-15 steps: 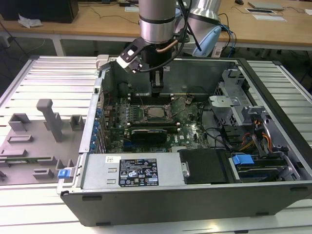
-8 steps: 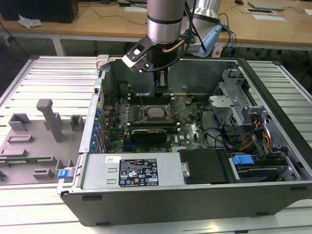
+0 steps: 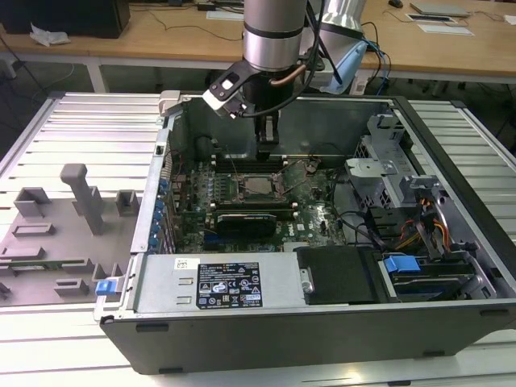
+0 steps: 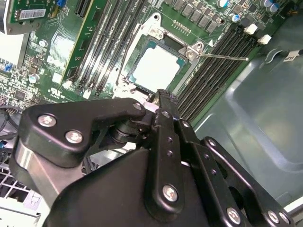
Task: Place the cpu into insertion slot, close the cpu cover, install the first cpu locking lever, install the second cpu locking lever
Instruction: 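Place the cpu into insertion slot, then close the cpu cover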
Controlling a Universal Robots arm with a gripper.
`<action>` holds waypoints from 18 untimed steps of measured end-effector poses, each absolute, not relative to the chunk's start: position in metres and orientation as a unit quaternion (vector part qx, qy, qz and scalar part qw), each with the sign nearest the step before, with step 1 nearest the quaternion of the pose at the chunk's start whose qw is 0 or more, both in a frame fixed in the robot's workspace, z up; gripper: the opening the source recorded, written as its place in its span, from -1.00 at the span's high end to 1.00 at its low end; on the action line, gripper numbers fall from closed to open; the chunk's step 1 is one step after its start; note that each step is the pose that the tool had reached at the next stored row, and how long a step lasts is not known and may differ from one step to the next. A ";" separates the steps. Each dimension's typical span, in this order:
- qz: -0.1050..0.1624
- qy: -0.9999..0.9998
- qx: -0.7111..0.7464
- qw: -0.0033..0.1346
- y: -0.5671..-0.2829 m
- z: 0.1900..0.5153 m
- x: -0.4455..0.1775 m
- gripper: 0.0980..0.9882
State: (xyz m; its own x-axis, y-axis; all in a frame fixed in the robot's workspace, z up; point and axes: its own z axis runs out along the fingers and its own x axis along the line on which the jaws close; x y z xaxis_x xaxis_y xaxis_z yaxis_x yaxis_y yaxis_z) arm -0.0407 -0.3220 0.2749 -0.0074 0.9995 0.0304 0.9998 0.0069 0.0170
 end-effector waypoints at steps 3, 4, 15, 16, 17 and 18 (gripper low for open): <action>-0.017 -0.710 -0.704 0.005 -0.322 0.275 -0.041 0.98; -0.017 -0.710 -0.704 0.005 -0.322 0.275 -0.041 0.98; -0.017 -0.710 -0.704 0.005 -0.322 0.277 -0.036 0.98; -0.017 -0.710 -0.704 0.005 -0.322 0.277 -0.035 0.98; -0.017 -0.710 -0.704 0.005 -0.322 0.277 -0.035 0.98; -0.017 -0.710 -0.704 0.005 -0.322 0.277 -0.034 0.98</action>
State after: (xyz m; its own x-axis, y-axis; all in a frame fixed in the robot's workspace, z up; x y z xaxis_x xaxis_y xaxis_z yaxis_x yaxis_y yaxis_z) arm -0.0343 -0.3221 0.2766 -0.0073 0.9995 0.0304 0.9998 0.0068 0.0169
